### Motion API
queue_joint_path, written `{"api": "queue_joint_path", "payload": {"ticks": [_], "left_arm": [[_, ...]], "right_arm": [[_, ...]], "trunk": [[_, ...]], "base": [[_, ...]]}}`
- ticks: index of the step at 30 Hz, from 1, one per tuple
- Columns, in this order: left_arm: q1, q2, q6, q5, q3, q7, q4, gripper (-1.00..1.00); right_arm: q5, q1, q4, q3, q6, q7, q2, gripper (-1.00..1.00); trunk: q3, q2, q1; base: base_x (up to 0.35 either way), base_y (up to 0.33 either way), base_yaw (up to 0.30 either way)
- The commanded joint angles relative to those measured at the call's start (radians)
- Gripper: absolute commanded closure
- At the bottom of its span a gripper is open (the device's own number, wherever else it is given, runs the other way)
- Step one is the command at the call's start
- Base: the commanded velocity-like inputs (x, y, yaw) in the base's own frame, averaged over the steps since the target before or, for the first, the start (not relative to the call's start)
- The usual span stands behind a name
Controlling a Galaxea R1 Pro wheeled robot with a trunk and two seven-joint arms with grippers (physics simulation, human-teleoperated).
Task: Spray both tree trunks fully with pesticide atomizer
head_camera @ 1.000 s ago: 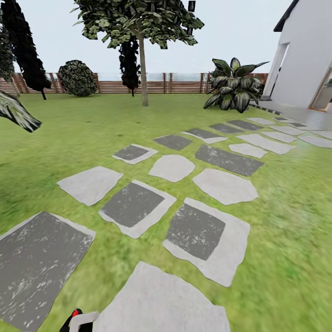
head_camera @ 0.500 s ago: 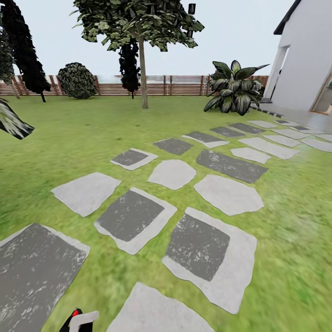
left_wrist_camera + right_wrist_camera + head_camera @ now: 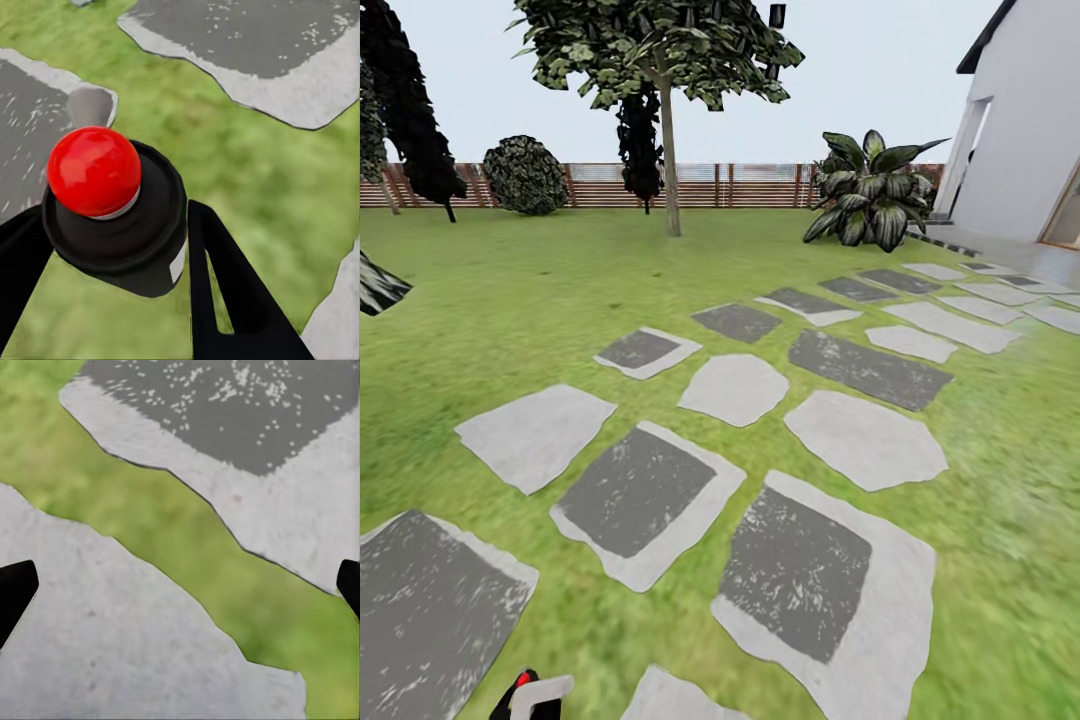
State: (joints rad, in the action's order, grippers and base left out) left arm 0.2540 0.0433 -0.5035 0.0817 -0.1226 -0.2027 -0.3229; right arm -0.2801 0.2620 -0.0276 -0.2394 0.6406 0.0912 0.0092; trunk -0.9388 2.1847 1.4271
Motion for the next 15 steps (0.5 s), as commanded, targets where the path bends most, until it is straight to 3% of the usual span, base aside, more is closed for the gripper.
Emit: {"api": "queue_joint_path", "payload": {"ticks": [1, 15], "left_arm": [[0.001, 0.0, -0.003, 0.009, -0.003, -0.004, 0.001, 1.0], [0.001, 0.0, -0.003, 0.009, -0.004, -0.004, 0.001, 1.0]], "right_arm": [[-0.002, 0.0, 0.0, -0.009, 0.002, 0.007, 0.0, -1.0], [-0.002, 0.0, 0.0, -0.009, 0.002, 0.007, 0.0, -1.0]], "trunk": [[-0.001, 0.0, 0.0], [-0.001, 0.0, 0.0]], "base": [[0.337, 0.0, 0.0], [0.337, 0.0, 0.0]]}}
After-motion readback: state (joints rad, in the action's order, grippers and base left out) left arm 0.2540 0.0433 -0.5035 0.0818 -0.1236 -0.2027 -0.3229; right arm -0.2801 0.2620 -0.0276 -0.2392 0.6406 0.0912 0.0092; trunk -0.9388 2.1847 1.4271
